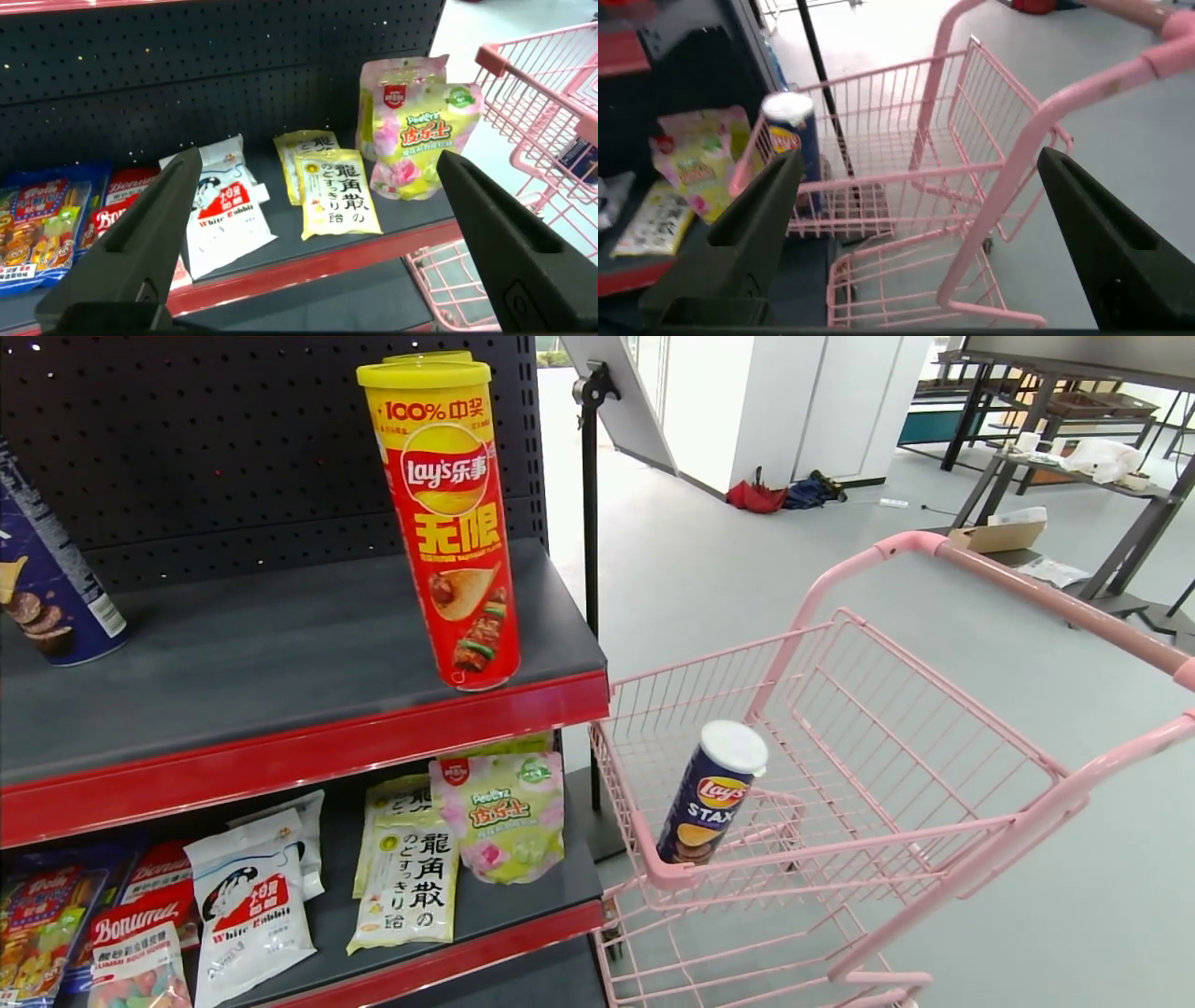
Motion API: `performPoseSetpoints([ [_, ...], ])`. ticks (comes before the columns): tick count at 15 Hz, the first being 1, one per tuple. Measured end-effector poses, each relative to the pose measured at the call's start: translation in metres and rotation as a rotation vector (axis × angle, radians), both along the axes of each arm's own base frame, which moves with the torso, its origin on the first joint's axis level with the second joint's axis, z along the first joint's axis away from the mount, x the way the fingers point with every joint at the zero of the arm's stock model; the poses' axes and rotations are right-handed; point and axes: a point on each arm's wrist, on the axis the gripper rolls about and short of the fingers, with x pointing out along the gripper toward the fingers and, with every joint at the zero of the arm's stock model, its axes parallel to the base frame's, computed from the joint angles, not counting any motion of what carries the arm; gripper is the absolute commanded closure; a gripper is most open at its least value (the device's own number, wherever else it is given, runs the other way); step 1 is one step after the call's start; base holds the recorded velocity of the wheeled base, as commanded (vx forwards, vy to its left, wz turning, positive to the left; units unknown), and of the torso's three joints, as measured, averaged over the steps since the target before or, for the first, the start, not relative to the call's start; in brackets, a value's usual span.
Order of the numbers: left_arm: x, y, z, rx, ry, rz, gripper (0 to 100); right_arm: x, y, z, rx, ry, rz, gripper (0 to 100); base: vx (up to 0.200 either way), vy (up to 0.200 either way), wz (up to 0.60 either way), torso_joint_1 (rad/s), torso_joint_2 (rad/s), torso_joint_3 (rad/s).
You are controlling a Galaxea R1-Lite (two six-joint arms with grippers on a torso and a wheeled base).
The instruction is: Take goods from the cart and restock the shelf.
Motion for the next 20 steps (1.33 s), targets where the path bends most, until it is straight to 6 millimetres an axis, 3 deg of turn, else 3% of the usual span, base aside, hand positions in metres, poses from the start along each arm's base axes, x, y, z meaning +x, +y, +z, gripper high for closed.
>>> performPoseSetpoints([
  [2, 0.000, 0.000, 0.000, 0.000, 0.000, 0.000, 0, 0.030, 0.002, 0.043, 0.033, 0.041, 0.067, 0, 0.000, 0.000, 0.00, 0.000, 0.00, 0.000],
  [3, 0.000, 0.000, 0.000, 0.000, -0.001, 0.000, 0, 0.057, 0.005, 0.057, 0.042, 0.076, 0.114, 0, 0.000, 0.000, 0.00, 0.000, 0.00, 0.000],
  [5, 0.000, 0.000, 0.000, 0.000, 0.000, 0.001, 0, 0.112, 0.017, 0.063, 0.043, 0.117, 0.218, 0, 0.000, 0.000, 0.00, 0.000, 0.00, 0.000],
  [7, 0.000, 0.000, 0.000, 0.000, 0.000, 0.000, 0, 0.163, 0.034, 0.043, 0.028, 0.174, 0.323, 0, 0.000, 0.000, 0.00, 0.000, 0.00, 0.000],
  [10, 0.000, 0.000, 0.000, 0.000, 0.000, 0.000, 0, 0.207, 0.057, 0.000, 0.006, 0.291, 0.526, 0, 0.000, 0.000, 0.00, 0.000, 0.00, 0.000],
  [16, 0.000, 0.000, 0.000, 0.000, -0.001, 0.000, 0, 0.247, 0.076, -0.048, -0.055, 0.381, 0.706, 0, 0.000, 0.000, 0.00, 0.000, 0.00, 0.000],
  [20, 0.000, 0.000, 0.000, 0.000, 0.000, 0.000, 0, 0.268, 0.083, -0.059, -0.055, 0.397, 0.722, 0, 0.000, 0.000, 0.00, 0.000, 0.00, 0.000],
])
